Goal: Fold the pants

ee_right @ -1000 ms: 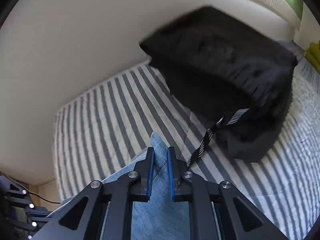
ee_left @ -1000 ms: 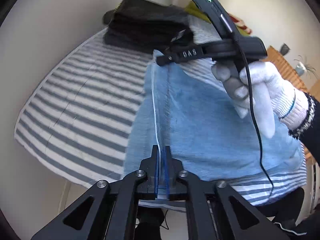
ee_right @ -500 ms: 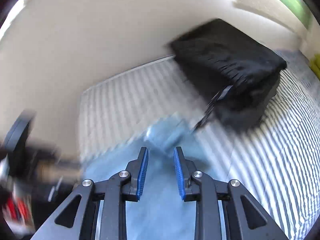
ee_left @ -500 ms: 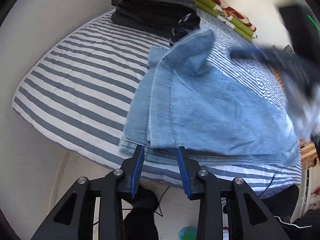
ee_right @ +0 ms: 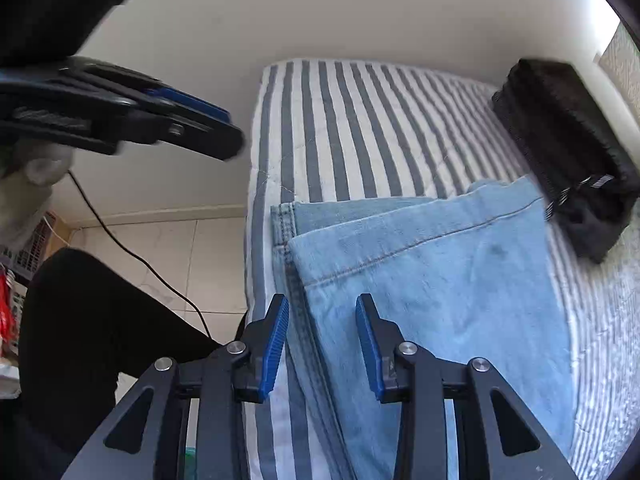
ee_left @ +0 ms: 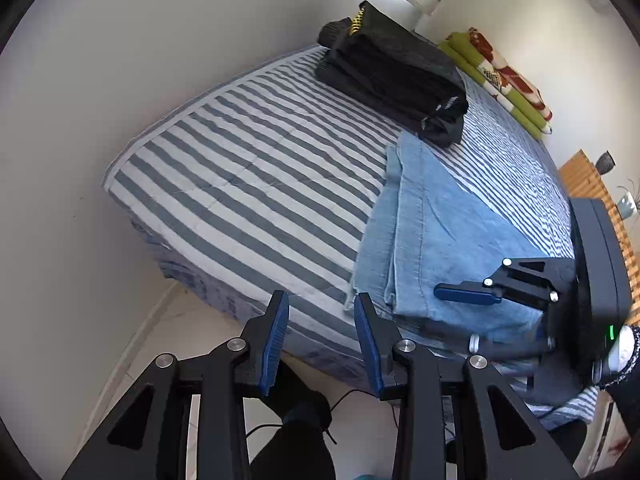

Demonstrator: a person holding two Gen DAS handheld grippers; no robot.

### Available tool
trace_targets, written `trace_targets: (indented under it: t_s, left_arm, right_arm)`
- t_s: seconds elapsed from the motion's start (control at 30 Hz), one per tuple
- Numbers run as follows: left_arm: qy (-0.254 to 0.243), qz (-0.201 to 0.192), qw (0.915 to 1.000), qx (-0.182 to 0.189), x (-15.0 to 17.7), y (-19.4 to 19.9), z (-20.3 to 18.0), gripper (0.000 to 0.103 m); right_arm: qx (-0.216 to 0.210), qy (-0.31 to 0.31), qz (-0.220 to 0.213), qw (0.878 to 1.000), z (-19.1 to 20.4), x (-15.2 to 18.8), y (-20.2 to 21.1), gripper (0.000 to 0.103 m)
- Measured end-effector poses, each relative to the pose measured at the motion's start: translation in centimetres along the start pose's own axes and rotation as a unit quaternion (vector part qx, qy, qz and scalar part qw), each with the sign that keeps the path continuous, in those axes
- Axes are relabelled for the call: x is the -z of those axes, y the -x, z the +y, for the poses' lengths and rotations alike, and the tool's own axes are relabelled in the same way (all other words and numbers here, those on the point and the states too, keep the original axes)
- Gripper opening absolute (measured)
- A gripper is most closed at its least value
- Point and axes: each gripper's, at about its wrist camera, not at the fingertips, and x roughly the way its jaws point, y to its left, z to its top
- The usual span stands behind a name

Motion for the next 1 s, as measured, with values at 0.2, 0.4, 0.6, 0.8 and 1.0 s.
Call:
trace_targets:
  t_s: [0.2, 0.4, 0.6, 0.8, 1.0]
  left_arm:
    - [0.006, -0.01, 0.9999, 0.007, -0.1, -0.5, 1.3, 0.037]
    - [0.032, -0.018, 0.9992, 0.019, 0.0, -0.5, 3.3, 0.037]
    - [0.028, -0.005, 0.9995, 0.015, 0.6, -0.9, 3.3, 0.037]
    - [-0.014, -0.01, 0.9996, 0.024, -0.1, 0.0, -0.6, 0.037]
    - [-0.14, 0.003, 0.9884, 0.059, -0.6, -1.0, -12.7, 0.037]
  right_arm:
    - [-0.172, -0.24, -0.043, 0.954, -7.4, 0.6, 3.1, 0.002]
    - [-0.227, -0.303, -0.116, 0.918, -7.4, -0.7, 6.4, 0.003]
    - [-0.149, -0.234, -0.06, 0.959, -3.0, -1.2, -0.2, 0.003]
    - [-0.124, -0.231, -0.065, 0.963, -2.0, 3.2, 2.9, 0.011]
    - [-0.045, -0.308, -0.165, 0.936, -6.9, 16.5, 15.7, 0.025]
